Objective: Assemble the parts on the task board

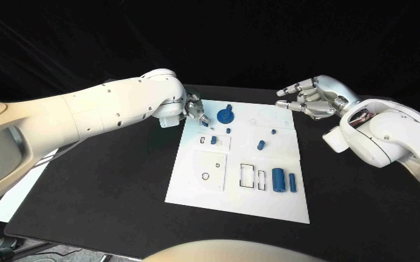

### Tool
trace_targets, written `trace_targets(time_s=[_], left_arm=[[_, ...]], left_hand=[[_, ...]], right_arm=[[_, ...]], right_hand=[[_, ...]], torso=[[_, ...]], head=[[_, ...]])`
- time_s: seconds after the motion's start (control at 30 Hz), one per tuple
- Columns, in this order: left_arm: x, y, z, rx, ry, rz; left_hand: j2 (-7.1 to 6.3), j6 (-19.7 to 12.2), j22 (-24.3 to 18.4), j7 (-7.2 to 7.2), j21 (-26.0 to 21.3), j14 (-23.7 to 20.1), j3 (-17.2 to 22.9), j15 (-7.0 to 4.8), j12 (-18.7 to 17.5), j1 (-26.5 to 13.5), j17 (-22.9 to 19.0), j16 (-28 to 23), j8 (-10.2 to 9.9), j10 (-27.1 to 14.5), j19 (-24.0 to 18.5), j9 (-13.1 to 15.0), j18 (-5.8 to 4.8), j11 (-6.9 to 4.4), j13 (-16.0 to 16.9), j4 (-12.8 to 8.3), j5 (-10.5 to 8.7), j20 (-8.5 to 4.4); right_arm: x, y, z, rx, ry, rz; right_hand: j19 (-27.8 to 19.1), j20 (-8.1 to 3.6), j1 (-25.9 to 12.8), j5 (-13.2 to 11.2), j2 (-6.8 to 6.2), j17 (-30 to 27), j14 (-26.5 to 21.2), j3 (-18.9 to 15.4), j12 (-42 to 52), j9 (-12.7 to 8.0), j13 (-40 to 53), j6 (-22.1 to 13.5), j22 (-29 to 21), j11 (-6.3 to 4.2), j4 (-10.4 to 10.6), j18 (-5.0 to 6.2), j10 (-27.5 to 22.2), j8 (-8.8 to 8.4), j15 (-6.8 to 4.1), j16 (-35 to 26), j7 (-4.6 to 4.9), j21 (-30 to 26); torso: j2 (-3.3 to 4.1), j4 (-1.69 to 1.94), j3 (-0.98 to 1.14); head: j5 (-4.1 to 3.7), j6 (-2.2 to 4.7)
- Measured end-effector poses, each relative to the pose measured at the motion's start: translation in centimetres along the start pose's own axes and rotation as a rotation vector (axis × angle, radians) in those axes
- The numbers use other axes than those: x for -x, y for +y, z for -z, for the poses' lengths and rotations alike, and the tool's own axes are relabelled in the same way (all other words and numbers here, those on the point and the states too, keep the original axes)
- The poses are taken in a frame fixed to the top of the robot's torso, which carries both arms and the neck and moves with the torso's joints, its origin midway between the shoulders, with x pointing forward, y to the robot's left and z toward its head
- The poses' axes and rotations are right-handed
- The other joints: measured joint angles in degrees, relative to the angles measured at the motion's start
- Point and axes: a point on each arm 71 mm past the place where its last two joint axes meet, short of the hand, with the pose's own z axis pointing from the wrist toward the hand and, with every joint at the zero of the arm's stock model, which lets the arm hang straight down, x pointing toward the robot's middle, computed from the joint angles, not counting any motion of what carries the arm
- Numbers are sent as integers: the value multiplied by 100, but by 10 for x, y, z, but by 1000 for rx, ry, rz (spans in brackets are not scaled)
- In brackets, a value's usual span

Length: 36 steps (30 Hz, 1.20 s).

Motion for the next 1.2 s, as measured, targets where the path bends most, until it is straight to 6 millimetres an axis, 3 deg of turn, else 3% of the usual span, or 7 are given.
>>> trace_targets(time_s=[0.4,0.63,1.2], left_arm=[[-29,12,15,-24,-13,-18],[-34,13,17,-14,-36,-30],[-38,13,18,17,-37,-78]], left_hand=[[-69,-5,4,5,24,0,34,0,26,-5,-1,0,24,21,0,17,-1,-20,37,-34,0,0],[-108,-4,4,4,46,0,81,0,50,-44,-1,0,24,64,0,12,0,-22,58,-82,24,0],[-192,-2,3,5,46,0,137,0,50,-68,-2,0,46,70,0,5,0,-28,63,-138,51,0]], right_arm=[[1,-1,1,-3,1,1],[0,-1,1,-4,2,0],[-1,-2,1,-6,6,-1]], right_hand=[[0,0,11,0,11,-1,0,0,0,0,0,0,0,0,0,0,0,0,0,0,0,0],[0,0,11,0,11,-2,0,0,0,0,0,0,-1,0,0,0,0,0,0,0,0,0],[0,0,11,0,11,-2,0,0,0,0,0,0,3,0,0,0,0,0,0,0,0,0]], torso=[[2,4,-7],[9,-1,-18],[10,-5,-16]], head=[[14,-5],[19,-13],[40,-60]])
